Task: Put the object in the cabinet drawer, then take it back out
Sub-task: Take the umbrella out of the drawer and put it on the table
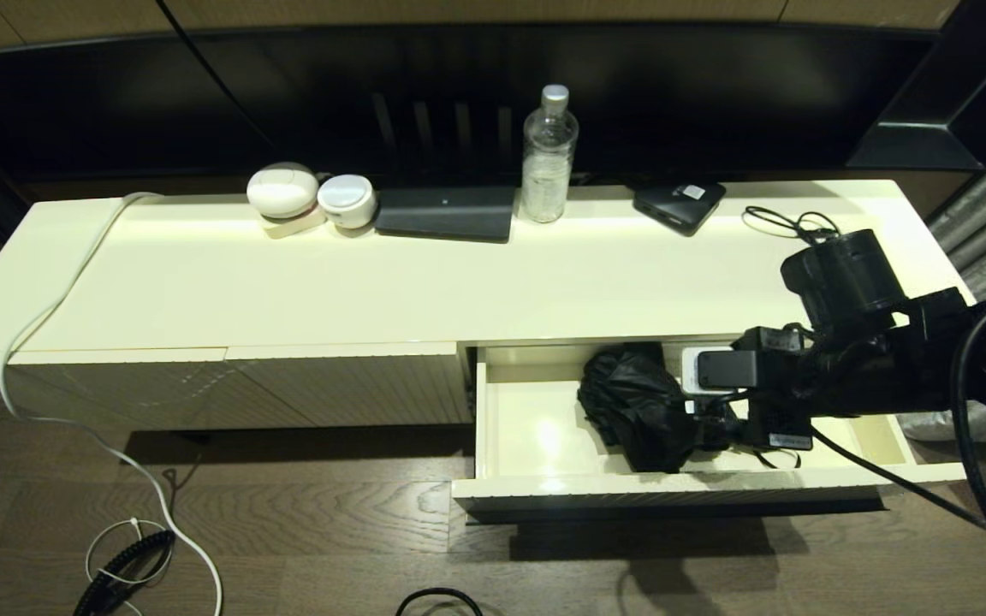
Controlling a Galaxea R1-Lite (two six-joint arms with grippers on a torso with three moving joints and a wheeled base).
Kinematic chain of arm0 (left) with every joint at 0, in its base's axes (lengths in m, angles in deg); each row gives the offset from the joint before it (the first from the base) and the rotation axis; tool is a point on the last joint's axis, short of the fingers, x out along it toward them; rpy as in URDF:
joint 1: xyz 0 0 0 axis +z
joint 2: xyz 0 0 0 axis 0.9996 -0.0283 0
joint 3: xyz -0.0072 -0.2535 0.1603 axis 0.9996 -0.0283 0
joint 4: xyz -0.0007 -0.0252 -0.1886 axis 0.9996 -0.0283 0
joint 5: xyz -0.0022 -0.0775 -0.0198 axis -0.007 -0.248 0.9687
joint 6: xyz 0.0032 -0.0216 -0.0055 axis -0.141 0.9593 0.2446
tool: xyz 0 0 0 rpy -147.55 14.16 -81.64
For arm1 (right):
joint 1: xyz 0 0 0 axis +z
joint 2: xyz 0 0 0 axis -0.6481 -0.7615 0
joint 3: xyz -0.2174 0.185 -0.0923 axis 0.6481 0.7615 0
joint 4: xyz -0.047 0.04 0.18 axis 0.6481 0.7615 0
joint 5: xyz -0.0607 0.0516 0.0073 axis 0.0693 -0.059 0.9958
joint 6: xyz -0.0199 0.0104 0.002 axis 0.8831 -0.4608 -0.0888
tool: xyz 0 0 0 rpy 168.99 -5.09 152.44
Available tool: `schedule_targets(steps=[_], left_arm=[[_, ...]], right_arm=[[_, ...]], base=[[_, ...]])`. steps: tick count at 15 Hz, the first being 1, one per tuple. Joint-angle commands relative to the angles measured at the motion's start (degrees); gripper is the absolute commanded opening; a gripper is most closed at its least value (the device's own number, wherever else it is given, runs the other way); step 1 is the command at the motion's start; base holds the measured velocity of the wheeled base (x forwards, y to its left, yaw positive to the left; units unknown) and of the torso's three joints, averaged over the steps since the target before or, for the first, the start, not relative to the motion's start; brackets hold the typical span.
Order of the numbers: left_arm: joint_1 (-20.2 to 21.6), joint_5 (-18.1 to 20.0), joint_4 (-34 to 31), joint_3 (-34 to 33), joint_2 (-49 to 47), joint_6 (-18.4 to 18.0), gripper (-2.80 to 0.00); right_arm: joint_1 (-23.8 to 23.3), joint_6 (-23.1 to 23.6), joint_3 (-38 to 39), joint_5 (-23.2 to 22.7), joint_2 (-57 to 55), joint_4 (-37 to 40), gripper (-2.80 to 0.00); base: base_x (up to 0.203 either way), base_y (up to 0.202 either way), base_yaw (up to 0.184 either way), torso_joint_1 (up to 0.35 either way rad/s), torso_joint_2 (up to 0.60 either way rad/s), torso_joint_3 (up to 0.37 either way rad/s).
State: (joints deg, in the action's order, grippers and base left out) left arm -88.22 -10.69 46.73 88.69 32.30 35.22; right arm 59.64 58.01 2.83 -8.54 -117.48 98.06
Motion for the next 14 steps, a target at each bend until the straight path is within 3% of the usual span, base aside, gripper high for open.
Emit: schedule_targets(steps=[1, 14], left_arm=[[0.02, -0.04, 0.02, 0.0, 0.09, 0.04, -2.8], [0.02, -0.04, 0.02, 0.0, 0.09, 0.04, -2.8]], right_arm=[[-2.43, 2.4, -0.35, -1.46, -2.59, -0.13, 0.0], [-3.06, 4.74, -5.74, -1.08, -13.25, -5.27, 0.0]], base=[[0.0, 0.0, 0.0, 0.0, 0.0, 0.0], [0.0, 0.0, 0.0, 0.0, 0.0, 0.0]])
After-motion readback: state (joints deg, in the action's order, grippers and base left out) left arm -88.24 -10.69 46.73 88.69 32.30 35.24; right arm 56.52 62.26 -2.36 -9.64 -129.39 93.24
